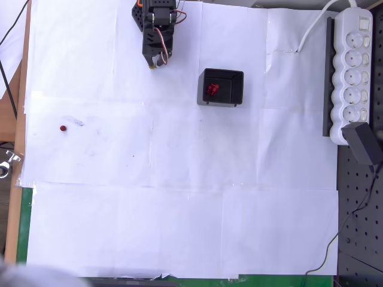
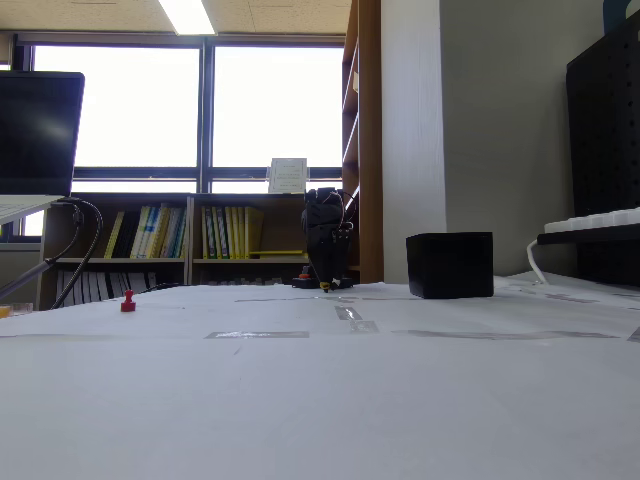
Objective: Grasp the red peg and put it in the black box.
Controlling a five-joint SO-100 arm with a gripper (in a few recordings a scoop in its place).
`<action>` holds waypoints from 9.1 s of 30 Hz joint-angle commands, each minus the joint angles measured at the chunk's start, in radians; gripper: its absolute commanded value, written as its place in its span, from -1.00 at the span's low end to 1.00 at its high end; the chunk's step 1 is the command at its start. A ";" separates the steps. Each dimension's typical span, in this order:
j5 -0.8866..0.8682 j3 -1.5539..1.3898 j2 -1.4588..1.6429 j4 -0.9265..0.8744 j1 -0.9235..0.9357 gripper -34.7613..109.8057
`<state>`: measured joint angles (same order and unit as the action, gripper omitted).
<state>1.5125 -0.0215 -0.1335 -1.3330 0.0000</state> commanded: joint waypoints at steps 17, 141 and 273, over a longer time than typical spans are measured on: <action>-0.014 0.081 0.331 1.071 0.482 -0.52; 0.189 -1.269 2.482 2.010 0.618 0.17; -0.805 -2.189 1.853 -0.497 -0.738 -0.52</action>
<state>0.7072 -2.1706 1.7104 -1.7840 -0.7148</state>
